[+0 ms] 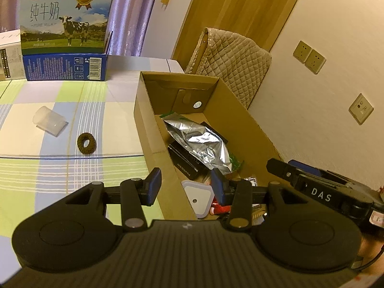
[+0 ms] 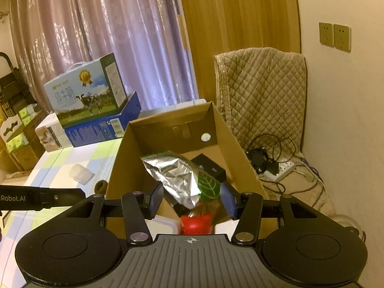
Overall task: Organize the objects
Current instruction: 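Open the right tool to release the red figurine into the box, then withdraw both tools from the box toward the hair tie and cup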
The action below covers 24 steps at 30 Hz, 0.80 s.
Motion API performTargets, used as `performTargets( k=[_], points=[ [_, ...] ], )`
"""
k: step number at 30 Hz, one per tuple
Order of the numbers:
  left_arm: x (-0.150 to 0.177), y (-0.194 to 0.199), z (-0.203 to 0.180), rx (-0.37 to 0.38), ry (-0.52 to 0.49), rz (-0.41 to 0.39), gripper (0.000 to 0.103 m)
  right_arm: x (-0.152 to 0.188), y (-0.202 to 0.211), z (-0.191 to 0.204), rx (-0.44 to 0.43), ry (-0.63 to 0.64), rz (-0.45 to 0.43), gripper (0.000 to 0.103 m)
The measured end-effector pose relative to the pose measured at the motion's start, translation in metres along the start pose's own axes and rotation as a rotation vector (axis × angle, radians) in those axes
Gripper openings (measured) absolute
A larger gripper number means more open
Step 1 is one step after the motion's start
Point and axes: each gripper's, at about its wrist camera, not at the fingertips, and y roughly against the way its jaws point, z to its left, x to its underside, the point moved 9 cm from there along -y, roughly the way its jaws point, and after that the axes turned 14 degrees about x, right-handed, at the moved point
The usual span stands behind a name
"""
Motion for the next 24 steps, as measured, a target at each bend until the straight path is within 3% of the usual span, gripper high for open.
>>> performTargets(
  k=[13, 24],
  points=[
    [0.013, 0.050, 0.008, -0.025, 0.013, -0.044, 0.042, 0.011, 0.041, 0.028, -0.012, 0.021, 0.010, 0.050],
    [0.029, 0.109, 0.035, -0.102, 0.012, -0.091, 0.062, 0.026, 0.072, 0.073, -0.074, 0.063, 0.005, 0.050]
  ],
)
